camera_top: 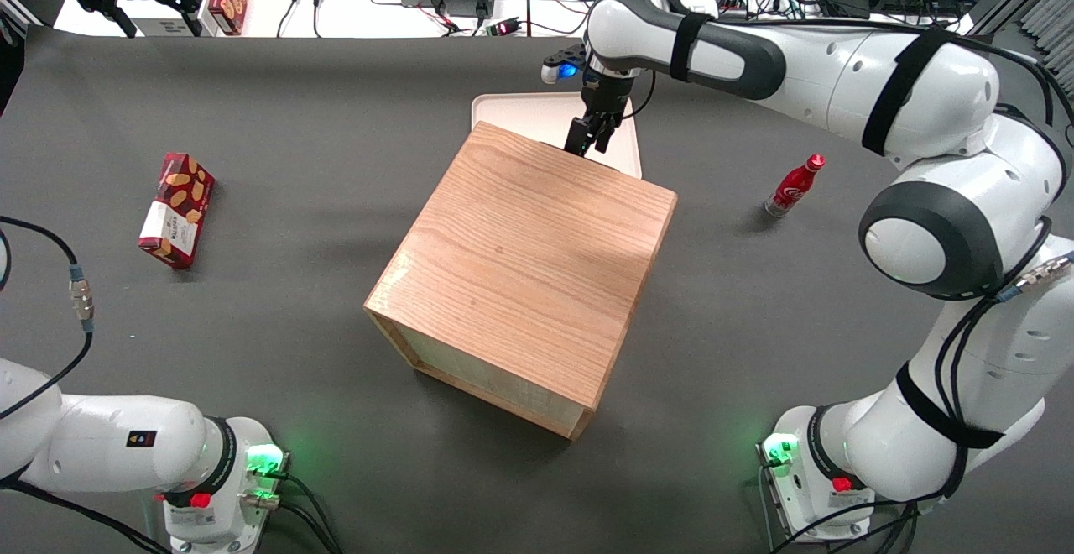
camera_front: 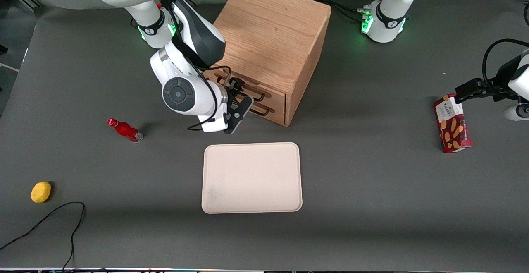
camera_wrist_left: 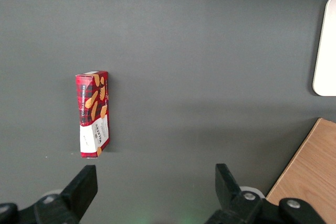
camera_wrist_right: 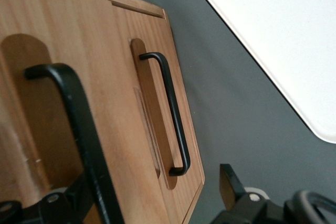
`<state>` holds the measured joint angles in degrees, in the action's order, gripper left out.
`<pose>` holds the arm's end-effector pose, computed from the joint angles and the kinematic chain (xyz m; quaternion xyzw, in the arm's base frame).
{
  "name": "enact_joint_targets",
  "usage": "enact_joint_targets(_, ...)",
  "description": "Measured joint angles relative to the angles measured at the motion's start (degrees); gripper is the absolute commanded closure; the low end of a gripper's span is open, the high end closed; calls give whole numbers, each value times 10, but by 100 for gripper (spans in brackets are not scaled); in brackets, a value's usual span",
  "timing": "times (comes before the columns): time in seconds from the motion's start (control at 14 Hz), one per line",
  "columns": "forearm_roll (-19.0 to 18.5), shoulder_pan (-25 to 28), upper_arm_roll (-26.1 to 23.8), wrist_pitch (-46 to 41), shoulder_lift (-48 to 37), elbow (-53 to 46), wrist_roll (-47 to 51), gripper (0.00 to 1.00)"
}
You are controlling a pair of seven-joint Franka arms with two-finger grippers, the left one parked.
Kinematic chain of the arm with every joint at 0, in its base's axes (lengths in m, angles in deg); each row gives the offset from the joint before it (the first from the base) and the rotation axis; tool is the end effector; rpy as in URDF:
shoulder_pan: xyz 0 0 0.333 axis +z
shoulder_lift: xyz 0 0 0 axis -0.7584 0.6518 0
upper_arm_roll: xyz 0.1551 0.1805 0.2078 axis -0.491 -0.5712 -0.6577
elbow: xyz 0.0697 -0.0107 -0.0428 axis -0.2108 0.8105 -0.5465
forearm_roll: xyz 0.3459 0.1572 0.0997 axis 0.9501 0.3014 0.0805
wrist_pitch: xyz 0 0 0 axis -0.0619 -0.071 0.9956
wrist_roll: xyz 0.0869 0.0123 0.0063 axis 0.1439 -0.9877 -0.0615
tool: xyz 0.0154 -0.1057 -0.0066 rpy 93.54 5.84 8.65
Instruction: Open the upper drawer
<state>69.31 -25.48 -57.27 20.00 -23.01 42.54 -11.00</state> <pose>0.5354 0.3789 0.3801 -0.8854 -0.4165 0.1382 0.1533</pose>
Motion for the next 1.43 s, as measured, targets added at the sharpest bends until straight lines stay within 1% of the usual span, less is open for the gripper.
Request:
enact_joint_targets(0.57, 0, -3, 7, 13, 1, 3, -1, 0)
enact_joint_targets(1.43, 0, -30, 13, 19, 7, -20, -6, 0)
